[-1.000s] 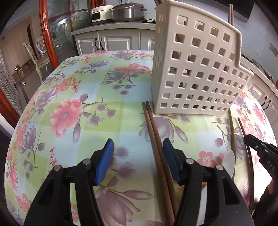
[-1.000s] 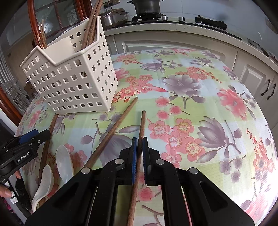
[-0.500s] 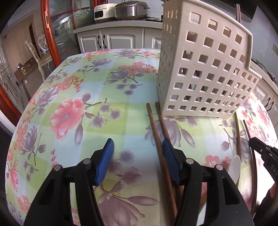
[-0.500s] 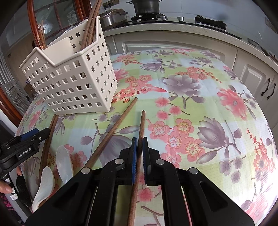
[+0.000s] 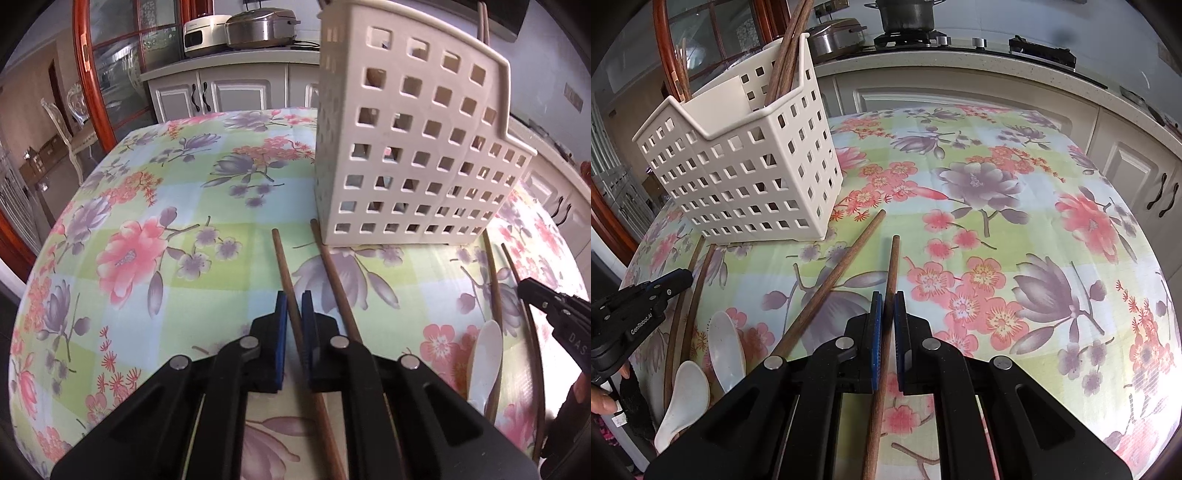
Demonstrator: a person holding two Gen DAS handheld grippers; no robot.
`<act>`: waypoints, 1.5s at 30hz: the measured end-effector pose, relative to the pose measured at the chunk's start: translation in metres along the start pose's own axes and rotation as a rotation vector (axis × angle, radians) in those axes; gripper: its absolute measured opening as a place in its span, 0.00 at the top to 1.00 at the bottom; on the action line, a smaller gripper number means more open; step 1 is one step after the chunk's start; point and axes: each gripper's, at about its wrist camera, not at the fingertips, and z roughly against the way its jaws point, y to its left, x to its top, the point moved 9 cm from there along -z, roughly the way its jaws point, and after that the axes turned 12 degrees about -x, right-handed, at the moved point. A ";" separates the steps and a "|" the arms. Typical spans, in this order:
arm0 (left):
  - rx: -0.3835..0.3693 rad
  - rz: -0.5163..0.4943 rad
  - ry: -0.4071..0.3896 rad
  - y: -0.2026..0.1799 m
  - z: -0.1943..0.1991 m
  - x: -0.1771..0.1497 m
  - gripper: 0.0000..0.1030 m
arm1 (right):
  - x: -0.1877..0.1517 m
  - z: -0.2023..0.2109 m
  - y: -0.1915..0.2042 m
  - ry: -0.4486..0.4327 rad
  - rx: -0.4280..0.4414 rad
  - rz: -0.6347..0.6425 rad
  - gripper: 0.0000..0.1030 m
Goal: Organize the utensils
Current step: 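Close the right tool on a brown chopstick while the left tool grasps another, then lift both held chopsticks upright and carry them above the white caddy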
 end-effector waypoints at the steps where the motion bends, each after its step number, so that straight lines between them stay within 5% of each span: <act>1: -0.022 0.017 -0.004 0.003 0.002 0.000 0.93 | 0.001 0.002 -0.001 -0.007 0.010 -0.009 0.94; 8: -0.046 0.058 -0.075 0.015 0.032 0.003 0.93 | 0.018 0.035 0.003 -0.108 0.024 -0.012 0.95; 21: 0.041 -0.056 -0.255 -0.006 0.103 0.013 0.93 | 0.035 0.092 0.013 -0.257 0.026 0.027 0.95; 45: 0.108 -0.116 -0.346 -0.022 0.149 0.016 0.93 | 0.044 0.142 0.002 -0.379 0.033 0.012 0.95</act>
